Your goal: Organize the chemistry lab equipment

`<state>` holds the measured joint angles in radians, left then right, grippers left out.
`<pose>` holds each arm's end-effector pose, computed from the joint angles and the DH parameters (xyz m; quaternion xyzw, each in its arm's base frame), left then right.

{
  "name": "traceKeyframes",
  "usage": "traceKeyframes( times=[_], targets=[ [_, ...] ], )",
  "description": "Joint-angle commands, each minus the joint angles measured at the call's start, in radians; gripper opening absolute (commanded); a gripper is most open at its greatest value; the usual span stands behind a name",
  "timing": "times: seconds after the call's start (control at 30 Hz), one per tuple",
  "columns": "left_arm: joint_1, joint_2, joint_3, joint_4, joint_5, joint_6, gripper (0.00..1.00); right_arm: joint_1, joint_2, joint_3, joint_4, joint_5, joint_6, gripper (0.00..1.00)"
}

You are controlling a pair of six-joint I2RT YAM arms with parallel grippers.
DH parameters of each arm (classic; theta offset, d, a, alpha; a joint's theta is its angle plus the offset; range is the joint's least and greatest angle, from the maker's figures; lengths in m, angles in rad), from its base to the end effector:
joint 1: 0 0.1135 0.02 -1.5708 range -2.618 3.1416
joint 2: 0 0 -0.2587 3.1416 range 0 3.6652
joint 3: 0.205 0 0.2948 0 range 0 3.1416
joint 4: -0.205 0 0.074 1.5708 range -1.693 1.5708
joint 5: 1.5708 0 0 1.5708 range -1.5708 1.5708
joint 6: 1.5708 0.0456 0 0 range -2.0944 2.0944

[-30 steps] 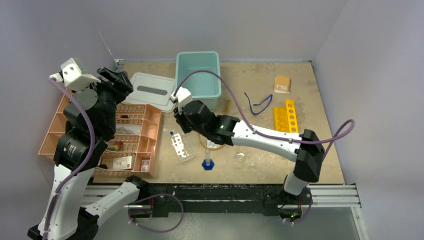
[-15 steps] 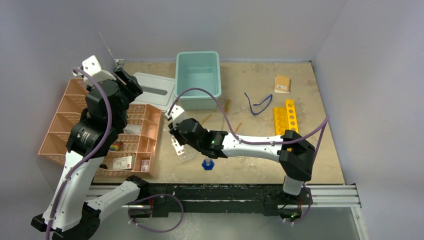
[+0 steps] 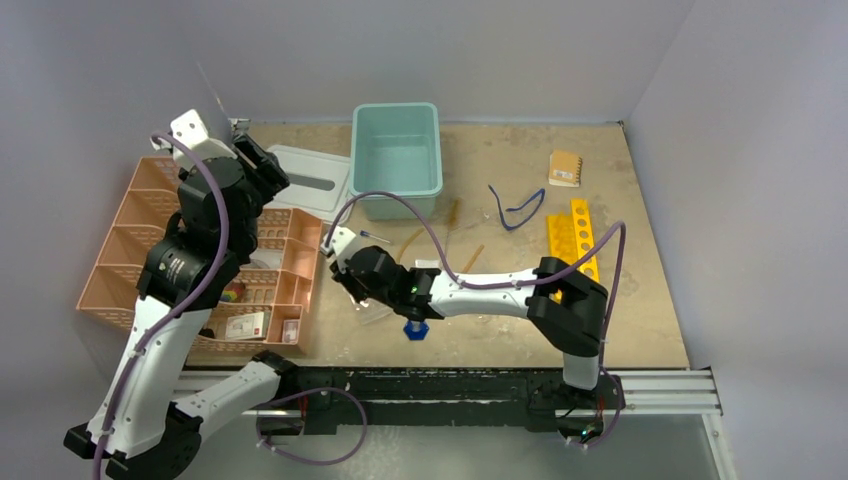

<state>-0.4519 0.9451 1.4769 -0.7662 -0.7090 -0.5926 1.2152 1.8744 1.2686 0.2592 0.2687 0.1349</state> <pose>0.1861 -0.0573 0.4960 -0.2663 0.7192 -0.0537 0.6395 0.1784 0.4455 0.2053 -0.3511 0.7352 0.2703 0.5130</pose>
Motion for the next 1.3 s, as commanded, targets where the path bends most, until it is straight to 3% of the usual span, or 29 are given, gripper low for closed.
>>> traceKeyframes(
  times=[0.0, 0.53, 1.27],
  targets=[
    [0.002, 0.010, 0.016, 0.020, 0.006, -0.027, 0.60, -0.003, -0.014, -0.001, 0.082, -0.007, -0.033, 0.10],
    [0.002, 0.010, -0.002, 0.011, -0.022, -0.061, 0.60, -0.023, -0.003, -0.047, 0.163, 0.036, -0.053, 0.10],
    [0.002, 0.016, -0.022, 0.015, -0.045, -0.048, 0.60, -0.044, 0.057, -0.045, 0.172, -0.028, -0.058, 0.14]
  ],
)
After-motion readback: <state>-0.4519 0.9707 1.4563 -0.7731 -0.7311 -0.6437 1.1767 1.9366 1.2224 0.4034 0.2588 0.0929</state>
